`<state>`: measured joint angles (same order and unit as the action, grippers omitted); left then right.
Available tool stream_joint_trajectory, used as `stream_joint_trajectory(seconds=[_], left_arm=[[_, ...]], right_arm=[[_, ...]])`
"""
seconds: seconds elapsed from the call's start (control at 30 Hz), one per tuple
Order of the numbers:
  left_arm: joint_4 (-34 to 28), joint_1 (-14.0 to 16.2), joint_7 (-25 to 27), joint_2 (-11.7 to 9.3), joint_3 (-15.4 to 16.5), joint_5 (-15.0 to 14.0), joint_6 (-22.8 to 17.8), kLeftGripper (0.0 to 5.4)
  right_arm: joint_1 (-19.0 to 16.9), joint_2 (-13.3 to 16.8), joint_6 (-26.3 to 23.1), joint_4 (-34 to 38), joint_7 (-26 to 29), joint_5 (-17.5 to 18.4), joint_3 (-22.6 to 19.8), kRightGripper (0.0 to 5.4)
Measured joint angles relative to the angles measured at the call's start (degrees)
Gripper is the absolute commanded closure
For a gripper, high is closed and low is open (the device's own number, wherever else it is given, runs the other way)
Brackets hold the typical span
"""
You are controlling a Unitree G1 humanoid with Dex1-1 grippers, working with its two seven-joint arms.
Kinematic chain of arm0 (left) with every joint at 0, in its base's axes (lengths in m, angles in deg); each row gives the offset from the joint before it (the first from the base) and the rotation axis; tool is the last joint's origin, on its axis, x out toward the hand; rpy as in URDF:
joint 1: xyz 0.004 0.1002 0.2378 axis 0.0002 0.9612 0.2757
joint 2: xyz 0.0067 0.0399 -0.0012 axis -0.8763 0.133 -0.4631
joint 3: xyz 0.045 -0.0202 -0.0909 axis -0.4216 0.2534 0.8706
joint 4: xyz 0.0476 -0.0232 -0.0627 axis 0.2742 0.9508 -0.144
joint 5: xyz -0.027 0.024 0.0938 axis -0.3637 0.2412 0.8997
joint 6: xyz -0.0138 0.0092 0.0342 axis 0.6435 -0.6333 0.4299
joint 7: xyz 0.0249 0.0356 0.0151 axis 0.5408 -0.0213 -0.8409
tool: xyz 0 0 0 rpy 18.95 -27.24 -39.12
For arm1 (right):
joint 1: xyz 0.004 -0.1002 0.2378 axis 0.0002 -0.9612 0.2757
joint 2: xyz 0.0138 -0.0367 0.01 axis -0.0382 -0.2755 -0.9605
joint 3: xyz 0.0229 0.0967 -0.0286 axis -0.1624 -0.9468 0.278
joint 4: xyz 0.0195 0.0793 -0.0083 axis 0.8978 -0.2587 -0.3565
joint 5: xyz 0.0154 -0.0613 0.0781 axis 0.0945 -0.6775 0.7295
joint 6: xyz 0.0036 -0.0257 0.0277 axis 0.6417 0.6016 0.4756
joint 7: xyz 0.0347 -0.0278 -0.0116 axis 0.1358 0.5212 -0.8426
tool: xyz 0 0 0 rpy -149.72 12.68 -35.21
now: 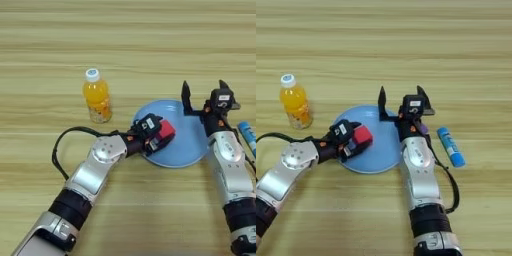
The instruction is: Move the objects on the table
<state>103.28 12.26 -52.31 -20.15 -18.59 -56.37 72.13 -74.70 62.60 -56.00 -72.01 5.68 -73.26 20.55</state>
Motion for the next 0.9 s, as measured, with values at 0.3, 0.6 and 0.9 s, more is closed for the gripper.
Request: stream_joint_trajectory(seconds=[0.3,0.6,0.9], left_arm=[[0.1,-0.1,0.0,0.0,0.1,0.0,0.0,3.05],[-0.8,-0.1,0.2,-0.2,1.0,-0.5,-0.1,3.05],[-9.6,2.2,0.3,-1.3,4.1,-3.7,-1.1,3.05]], right_arm=[[0.0,0.0,0.0,0.0,0.0,0.0,0.0,0.00],[0.0,0.0,0.0,0.0,0.0,0.0,0.0,0.00],[0.0,0.0,0.0,0.0,0.0,0.0,0.0,0.00]])
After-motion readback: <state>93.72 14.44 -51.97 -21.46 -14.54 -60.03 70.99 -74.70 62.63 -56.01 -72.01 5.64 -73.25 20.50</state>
